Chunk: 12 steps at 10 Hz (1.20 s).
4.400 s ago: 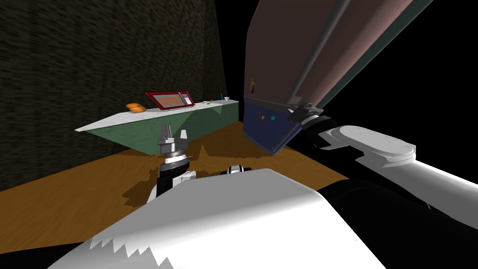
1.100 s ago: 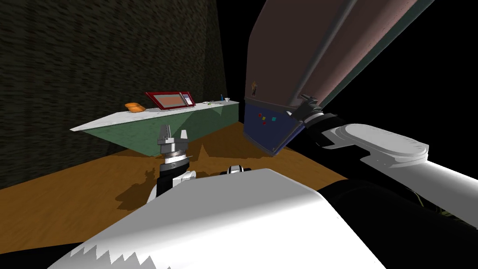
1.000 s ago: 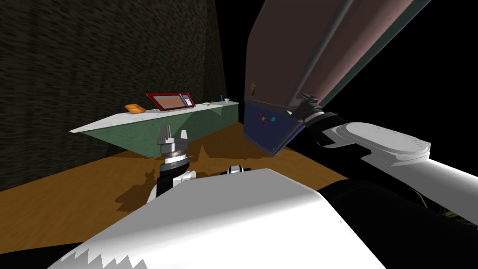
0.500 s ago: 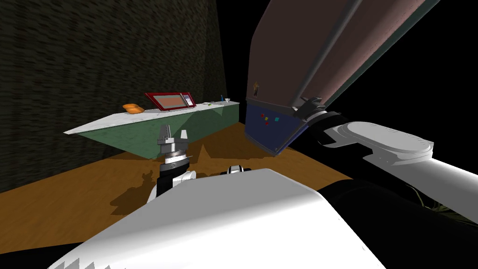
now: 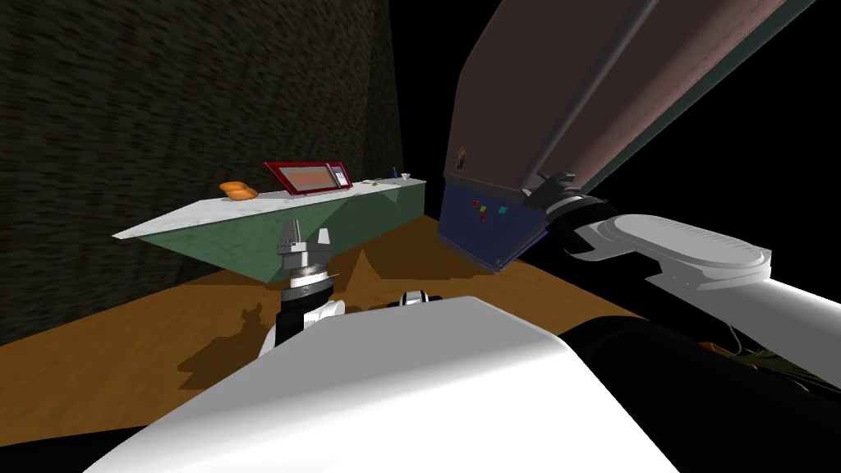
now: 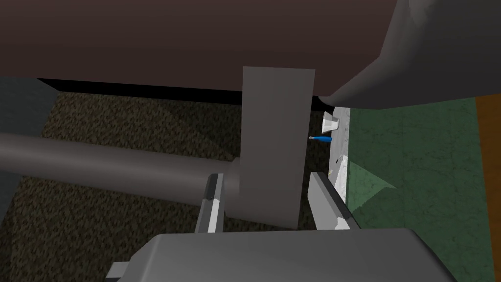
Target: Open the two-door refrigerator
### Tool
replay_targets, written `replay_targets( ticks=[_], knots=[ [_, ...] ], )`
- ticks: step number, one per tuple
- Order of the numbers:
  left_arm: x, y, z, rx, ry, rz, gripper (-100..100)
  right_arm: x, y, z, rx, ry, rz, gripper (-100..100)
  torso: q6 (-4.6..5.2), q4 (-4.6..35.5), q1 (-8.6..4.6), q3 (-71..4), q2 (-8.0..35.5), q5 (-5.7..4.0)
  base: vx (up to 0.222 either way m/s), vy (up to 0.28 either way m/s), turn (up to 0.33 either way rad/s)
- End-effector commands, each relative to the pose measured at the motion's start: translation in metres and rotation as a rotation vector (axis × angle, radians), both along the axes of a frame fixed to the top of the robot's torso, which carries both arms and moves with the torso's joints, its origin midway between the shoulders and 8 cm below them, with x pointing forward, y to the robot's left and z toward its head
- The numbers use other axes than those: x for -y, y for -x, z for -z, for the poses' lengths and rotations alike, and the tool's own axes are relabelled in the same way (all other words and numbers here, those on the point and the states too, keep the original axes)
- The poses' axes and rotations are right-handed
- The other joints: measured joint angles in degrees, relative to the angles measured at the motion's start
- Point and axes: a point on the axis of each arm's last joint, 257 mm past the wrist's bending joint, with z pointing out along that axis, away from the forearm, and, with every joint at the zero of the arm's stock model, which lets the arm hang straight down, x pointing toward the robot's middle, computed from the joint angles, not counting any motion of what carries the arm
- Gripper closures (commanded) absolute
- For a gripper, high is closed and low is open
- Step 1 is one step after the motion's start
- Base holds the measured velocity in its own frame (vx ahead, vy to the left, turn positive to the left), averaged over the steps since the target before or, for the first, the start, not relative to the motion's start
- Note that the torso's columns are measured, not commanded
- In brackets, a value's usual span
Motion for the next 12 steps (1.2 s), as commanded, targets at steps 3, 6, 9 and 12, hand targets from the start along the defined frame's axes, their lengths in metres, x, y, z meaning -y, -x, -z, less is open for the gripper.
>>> replay_targets(
  ticks=[3, 6, 9, 12],
  knots=[
    [0.000, 0.000, 0.000, 0.000, 0.000, 0.000, 0, 0.029, 0.004, -0.003, 0.005, 0.002, 0.075, 100, 0.07, -0.1, 0.50, 0.1, 0.1, -0.02, 0.030, 0.346, -0.035],
    [0.000, 0.000, 0.000, 0.000, 0.000, 0.000, 0, 0.045, 0.006, 0.000, -0.001, -0.002, 0.114, 100, 0.15, 0.1, -0.29, 0.2, 0.3, -0.11, 0.041, 0.195, -0.018],
    [0.000, 0.000, 0.000, 0.000, 0.000, 0.000, 0, 0.066, 0.011, -0.001, 0.001, -0.002, 0.169, 100, 0.05, 0.0, 0.42, 0.1, 0.0, 0.08, 0.112, 0.285, -0.039],
    [0.000, 0.000, 0.000, 0.000, 0.000, 0.000, 0, 0.088, 0.017, -0.002, 0.003, -0.001, 0.224, 100, -0.11, 0.0, 0.24, -0.1, -0.1, 0.16, 0.102, 0.294, -0.022]
  ],
)
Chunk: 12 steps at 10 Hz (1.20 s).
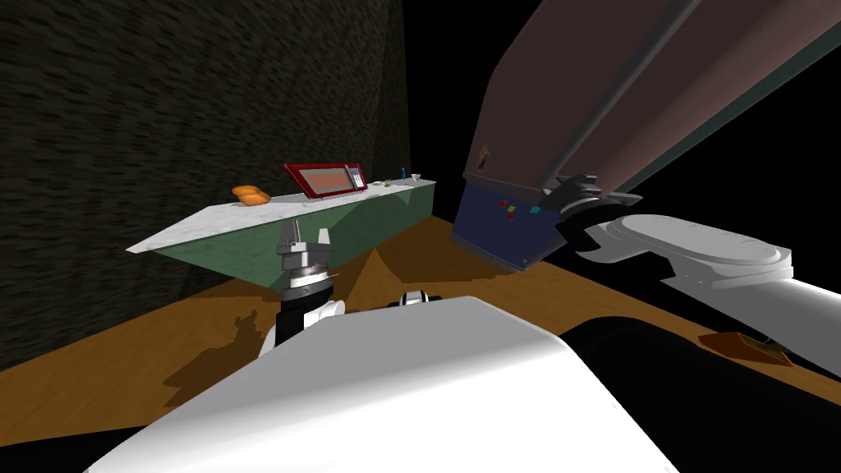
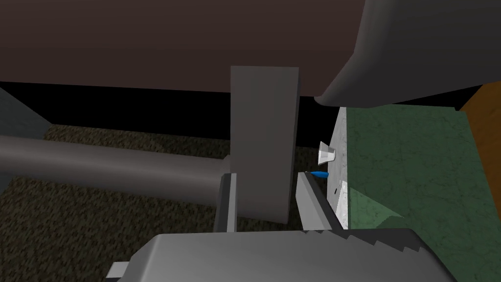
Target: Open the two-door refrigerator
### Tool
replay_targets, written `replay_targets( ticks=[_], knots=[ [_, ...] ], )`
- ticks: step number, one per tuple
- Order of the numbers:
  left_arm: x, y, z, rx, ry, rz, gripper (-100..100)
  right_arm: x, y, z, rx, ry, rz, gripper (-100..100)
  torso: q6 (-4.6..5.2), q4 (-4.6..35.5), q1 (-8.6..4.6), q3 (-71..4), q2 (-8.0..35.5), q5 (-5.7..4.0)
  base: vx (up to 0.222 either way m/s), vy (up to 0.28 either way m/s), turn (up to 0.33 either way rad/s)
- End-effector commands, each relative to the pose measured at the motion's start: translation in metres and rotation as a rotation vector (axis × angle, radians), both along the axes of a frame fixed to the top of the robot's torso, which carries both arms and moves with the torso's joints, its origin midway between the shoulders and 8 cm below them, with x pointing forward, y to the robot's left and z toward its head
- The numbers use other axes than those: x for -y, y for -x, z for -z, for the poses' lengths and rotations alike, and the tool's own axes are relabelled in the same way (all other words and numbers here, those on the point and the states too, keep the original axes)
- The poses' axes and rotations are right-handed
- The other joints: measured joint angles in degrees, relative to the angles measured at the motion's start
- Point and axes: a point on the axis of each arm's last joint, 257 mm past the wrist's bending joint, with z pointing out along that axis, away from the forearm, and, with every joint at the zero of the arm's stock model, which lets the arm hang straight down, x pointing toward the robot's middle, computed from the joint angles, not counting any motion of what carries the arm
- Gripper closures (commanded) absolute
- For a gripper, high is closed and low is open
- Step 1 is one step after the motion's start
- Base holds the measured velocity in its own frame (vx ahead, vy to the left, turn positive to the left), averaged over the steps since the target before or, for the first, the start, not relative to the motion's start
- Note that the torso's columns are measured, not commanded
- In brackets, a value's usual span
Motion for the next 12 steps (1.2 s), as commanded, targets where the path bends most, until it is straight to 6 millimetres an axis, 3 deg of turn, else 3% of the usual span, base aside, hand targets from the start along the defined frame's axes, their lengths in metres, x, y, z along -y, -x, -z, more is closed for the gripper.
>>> replay_targets(
  ticks=[1, 8, 9, 10, 12],
  knots=[
    [0.000, 0.000, 0.000, 0.000, 0.000, 0.000, 0, 0.023, 0.006, -0.006, 0.011, 0.008, 0.057, 100, -0.05, 0.0, -0.03, -0.1, -0.1, 0.00, 0.134, 0.321, -0.028],
    [0.000, 0.000, 0.000, 0.000, 0.000, 0.000, 0, 0.064, 0.022, -0.009, 0.015, 0.011, 0.167, 100, 0.16, 0.1, 0.23, 0.2, 0.3, -0.02, 0.095, 0.276, -0.012],
    [0.000, 0.000, 0.000, 0.000, 0.000, 0.000, 0, 0.062, 0.021, -0.004, 0.007, 0.007, 0.163, 100, 0.22, 0.1, 0.11, 0.2, 0.3, 0.00, 0.058, 0.105, -0.022],
    [0.000, 0.000, 0.000, 0.000, 0.000, 0.000, 0, 0.074, 0.027, -0.002, 0.003, 0.004, 0.196, 100, 0.20, 0.2, -0.32, 0.3, 0.5, -0.07, 0.079, 0.127, 0.016],
    [0.000, 0.000, 0.000, 0.000, 0.000, 0.000, 0, 0.086, 0.032, -0.002, 0.004, 0.005, 0.228, 100, 0.20, 0.0, 0.12, 0.1, 0.1, -0.15, 0.133, 0.222, 0.012]
  ],
)
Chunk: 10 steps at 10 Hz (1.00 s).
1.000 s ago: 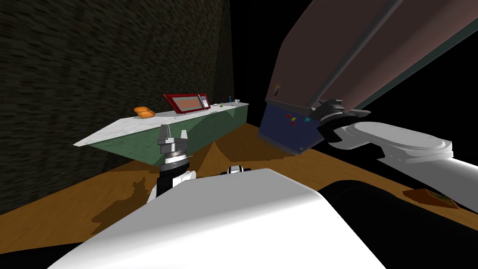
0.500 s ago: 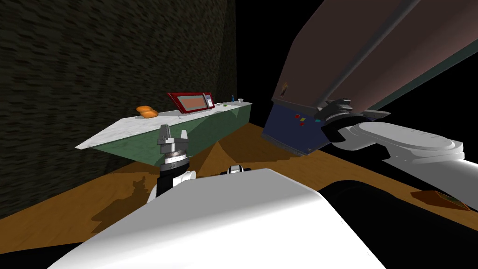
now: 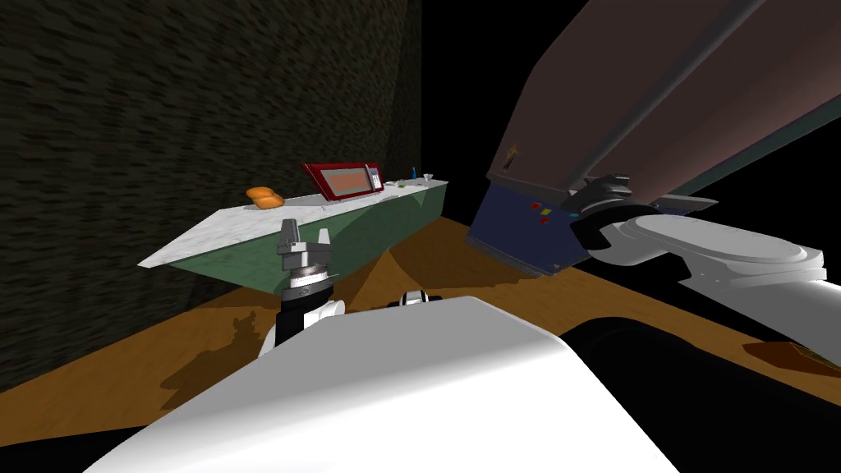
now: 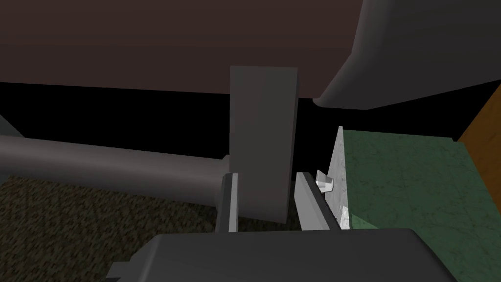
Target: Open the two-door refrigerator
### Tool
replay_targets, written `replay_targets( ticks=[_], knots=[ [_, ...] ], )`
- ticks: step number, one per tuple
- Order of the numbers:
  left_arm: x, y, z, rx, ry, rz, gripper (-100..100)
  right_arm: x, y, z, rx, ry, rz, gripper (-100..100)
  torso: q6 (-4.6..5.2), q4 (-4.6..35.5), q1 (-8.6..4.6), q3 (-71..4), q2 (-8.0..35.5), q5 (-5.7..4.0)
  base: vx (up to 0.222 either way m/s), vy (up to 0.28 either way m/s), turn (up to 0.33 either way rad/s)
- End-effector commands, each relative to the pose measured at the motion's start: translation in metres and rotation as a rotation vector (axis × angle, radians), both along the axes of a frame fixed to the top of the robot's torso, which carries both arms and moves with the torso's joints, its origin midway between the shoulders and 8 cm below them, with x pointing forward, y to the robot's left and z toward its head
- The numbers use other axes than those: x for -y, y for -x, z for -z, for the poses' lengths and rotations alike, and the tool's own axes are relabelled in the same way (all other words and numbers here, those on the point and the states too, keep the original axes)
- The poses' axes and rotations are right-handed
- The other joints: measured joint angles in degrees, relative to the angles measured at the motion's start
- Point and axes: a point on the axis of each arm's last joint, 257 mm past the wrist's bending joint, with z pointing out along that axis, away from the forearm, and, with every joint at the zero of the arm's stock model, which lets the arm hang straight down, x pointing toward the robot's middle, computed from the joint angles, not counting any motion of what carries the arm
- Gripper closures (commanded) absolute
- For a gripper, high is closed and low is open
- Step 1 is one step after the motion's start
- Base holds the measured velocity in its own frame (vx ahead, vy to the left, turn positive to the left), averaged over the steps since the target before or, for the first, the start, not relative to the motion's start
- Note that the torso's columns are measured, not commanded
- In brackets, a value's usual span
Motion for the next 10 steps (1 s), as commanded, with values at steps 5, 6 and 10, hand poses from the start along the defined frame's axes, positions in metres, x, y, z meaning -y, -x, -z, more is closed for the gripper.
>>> replay_targets(
  ticks=[5, 6, 10],
  knots=[
    [0.000, 0.000, 0.000, 0.000, 0.000, 0.000, 0, 0.011, -0.007, -0.020, -0.003, -0.002, 0.023, -100, 0.09, 0.1, -0.69, 0.3, 0.4, -0.25, 0.065, 0.106, -0.053],
    [0.000, 0.000, 0.000, 0.000, 0.000, 0.000, 0, 0.010, -0.011, -0.026, -0.003, -0.002, 0.015, -100, 0.13, 0.1, -0.58, 0.4, 0.5, -0.26, 0.000, -0.022, -0.071],
    [0.000, 0.000, 0.000, 0.000, 0.000, 0.000, 0, 0.001, -0.027, -0.046, -0.002, -0.006, -0.018, -100, 0.04, 0.1, 0.02, 0.2, 0.2, 0.07, 0.005, 0.005, -0.093]
  ],
)
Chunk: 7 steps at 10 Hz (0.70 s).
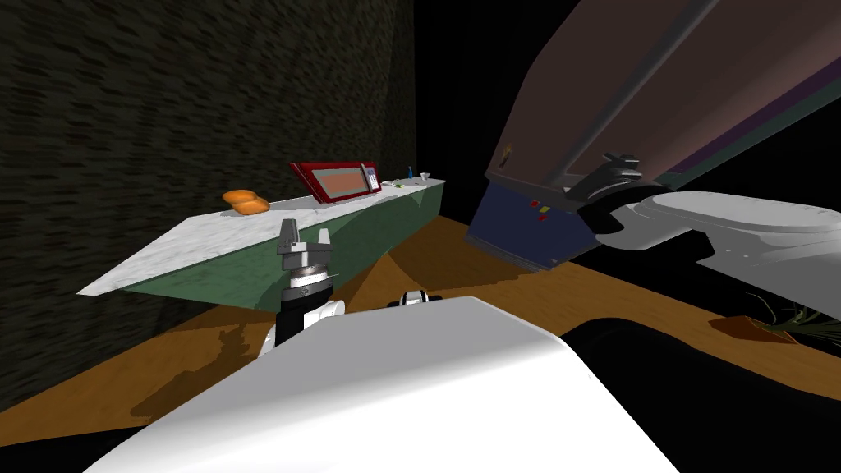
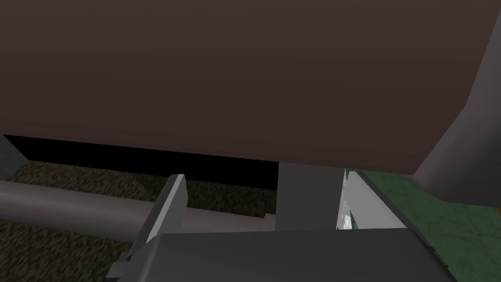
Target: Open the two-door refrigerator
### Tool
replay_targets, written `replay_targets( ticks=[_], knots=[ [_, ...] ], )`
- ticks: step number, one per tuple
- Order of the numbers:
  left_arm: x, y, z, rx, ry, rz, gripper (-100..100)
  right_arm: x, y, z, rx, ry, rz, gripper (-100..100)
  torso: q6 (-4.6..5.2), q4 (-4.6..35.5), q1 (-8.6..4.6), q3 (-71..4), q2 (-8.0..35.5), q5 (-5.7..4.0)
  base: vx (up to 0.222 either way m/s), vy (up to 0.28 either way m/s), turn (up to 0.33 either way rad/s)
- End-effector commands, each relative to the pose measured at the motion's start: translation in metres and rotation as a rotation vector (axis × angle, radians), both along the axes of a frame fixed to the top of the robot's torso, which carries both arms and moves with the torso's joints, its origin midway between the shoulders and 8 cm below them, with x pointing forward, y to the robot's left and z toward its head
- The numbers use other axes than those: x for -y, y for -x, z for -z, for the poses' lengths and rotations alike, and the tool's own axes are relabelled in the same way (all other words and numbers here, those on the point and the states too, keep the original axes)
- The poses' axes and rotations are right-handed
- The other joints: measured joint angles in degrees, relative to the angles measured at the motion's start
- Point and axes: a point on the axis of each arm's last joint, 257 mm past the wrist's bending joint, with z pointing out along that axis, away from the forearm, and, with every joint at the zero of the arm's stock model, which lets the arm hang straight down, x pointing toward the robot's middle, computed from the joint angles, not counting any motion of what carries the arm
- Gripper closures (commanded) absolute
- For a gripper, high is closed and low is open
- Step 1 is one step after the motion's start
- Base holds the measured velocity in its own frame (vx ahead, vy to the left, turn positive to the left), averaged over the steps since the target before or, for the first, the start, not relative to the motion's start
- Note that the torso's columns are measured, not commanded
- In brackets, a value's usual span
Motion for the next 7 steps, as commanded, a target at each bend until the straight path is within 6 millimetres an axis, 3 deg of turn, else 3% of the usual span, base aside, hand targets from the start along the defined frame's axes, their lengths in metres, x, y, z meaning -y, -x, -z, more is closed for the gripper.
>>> replay_targets(
  ticks=[1, 2, 7],
  knots=[
    [0.0000, 0.0000, 0.0000, 0.000, 0.000, 0.000, 0, -0.0030, -0.0052, -0.0036, -0.004, -0.004, -0.008, -100, -0.07, 0.0, 0.14, 0.0, 0.0, 0.14, 0.000, 0.003, -0.020],
    [0.0000, 0.0000, 0.0000, 0.000, 0.000, 0.000, 0, -0.0028, -0.0054, -0.0030, -0.006, -0.005, -0.008, 0, -0.03, 0.0, 0.14, 0.0, 0.0, 0.09, 0.000, 0.000, 0.000],
    [0.0000, 0.0000, 0.0000, 0.000, 0.000, 0.000, 0, -0.0019, -0.0052, 0.0016, -0.014, -0.009, -0.007, 0, 0.10, 0.0, -0.12, 0.1, 0.1, -0.12, 0.000, 0.000, 0.000]
  ],
)
